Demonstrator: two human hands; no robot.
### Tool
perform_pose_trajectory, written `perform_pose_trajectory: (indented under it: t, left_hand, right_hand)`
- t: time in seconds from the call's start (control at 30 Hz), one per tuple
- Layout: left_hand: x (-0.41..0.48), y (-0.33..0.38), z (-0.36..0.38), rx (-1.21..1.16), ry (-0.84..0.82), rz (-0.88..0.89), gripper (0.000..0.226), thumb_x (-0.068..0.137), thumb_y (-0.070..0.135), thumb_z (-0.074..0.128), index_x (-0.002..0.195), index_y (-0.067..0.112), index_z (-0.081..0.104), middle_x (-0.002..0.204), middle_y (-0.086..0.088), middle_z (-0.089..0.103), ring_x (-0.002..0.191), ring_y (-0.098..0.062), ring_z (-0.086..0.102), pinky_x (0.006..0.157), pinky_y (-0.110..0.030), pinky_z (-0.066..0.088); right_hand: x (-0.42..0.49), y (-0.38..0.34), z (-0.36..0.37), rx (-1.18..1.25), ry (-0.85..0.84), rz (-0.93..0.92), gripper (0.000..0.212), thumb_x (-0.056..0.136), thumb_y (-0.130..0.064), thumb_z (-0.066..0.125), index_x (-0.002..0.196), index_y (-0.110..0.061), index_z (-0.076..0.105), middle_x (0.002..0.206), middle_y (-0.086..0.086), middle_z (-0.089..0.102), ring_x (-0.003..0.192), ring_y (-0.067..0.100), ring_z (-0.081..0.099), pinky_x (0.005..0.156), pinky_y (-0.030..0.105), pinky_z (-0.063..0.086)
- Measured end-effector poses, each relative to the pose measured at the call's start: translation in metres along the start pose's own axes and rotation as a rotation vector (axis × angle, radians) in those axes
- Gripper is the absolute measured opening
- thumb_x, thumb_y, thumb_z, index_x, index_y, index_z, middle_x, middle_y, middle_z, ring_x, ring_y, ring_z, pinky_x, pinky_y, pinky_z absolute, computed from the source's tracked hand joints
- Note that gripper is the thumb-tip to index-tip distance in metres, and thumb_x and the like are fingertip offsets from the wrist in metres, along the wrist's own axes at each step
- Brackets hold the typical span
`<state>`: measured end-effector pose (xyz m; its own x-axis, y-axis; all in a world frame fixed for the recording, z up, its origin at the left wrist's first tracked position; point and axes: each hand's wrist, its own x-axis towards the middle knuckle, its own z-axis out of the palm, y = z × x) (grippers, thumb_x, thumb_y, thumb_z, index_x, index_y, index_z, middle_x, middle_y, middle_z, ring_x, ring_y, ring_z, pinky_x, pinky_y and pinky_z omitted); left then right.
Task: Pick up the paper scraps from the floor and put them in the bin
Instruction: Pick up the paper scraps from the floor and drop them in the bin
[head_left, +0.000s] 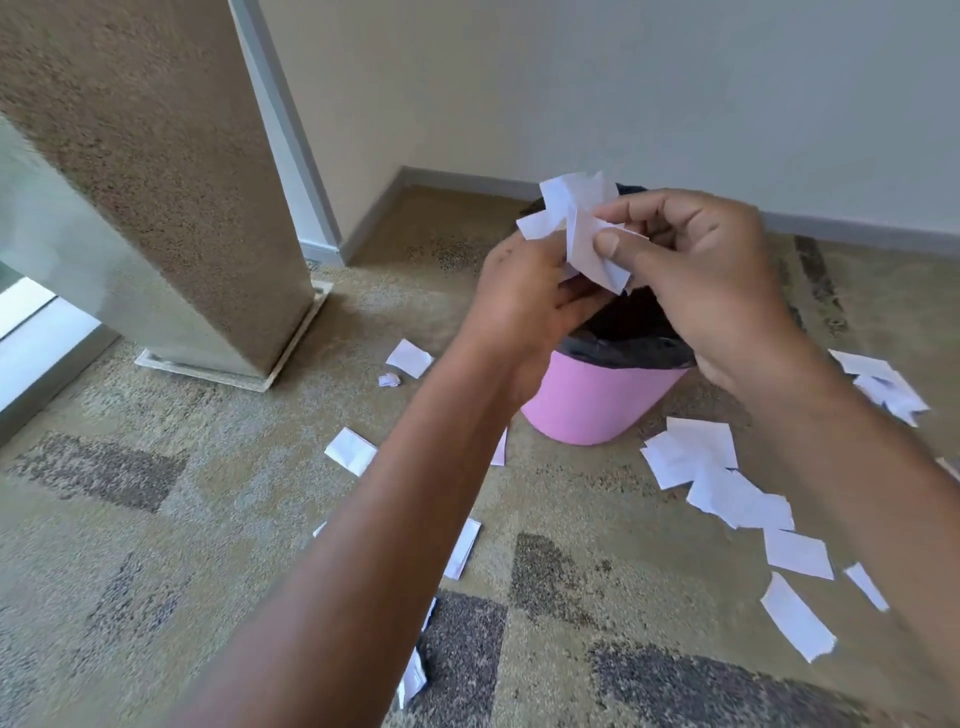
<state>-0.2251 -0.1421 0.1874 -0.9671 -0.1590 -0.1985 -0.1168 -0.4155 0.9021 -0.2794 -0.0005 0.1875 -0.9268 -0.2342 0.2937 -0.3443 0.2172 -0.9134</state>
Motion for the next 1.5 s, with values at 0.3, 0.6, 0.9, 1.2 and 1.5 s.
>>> perform_pose_trajectory:
  t: [0.3,0.6,0.9,1.2,1.5]
  left_hand:
    - [0.028,-0.003,0.007,-0.038,0.024,-0.167,0.065,0.109,0.050,0.052,0.160,0.011,0.043,0.163,-0.019,0.045,0.151,-0.036,0.046,0.111,-0.043,0.050]
    - [-0.011,-0.001,-0.048,-0.090,0.113,0.012,0.034,0.110,0.033,0.055,0.118,0.005,0.071,0.095,-0.013,0.077,0.088,-0.026,0.079,0.081,-0.036,0.064]
    - [-0.046,-0.080,-0.167,0.339,0.427,-0.260,0.016,0.102,0.022,0.068,0.109,0.010,0.074,0.094,-0.007,0.077,0.080,-0.021,0.070,0.066,-0.029,0.056]
    - [-0.093,-0.180,-0.260,1.341,0.312,-0.506,0.107,0.075,0.053,0.090,0.159,0.014,0.036,0.159,-0.016,0.035,0.150,-0.037,0.030,0.119,-0.048,0.034]
    - [-0.105,-0.189,-0.273,1.521,0.270,-0.315,0.107,0.065,0.058,0.092,0.153,0.025,0.041,0.147,-0.005,0.037,0.140,-0.029,0.035,0.105,-0.045,0.046]
  right_hand:
    - [0.029,0.032,-0.033,-0.067,0.094,0.100,0.019,0.094,-0.015,0.076,0.110,-0.024,0.083,0.101,-0.005,0.079,0.087,0.000,0.069,0.068,0.025,0.057]
    - [-0.013,0.017,-0.010,0.033,0.025,0.007,0.016,0.096,-0.009,0.074,0.106,-0.020,0.081,0.092,0.001,0.077,0.077,0.011,0.068,0.065,0.027,0.057]
    - [-0.098,0.050,0.067,0.029,-0.291,0.098,0.016,0.095,-0.009,0.078,0.101,-0.023,0.083,0.075,-0.007,0.074,0.063,0.015,0.064,0.062,0.033,0.055]
    - [-0.158,0.158,0.129,-0.378,-0.649,0.153,0.015,0.090,-0.020,0.082,0.102,-0.028,0.079,0.099,-0.016,0.066,0.081,0.003,0.062,0.078,0.030,0.055]
    - [-0.174,0.185,0.154,-0.692,-0.934,-0.140,0.067,0.088,-0.028,0.084,0.149,-0.026,0.057,0.154,-0.011,0.051,0.142,0.016,0.047,0.111,0.041,0.049]
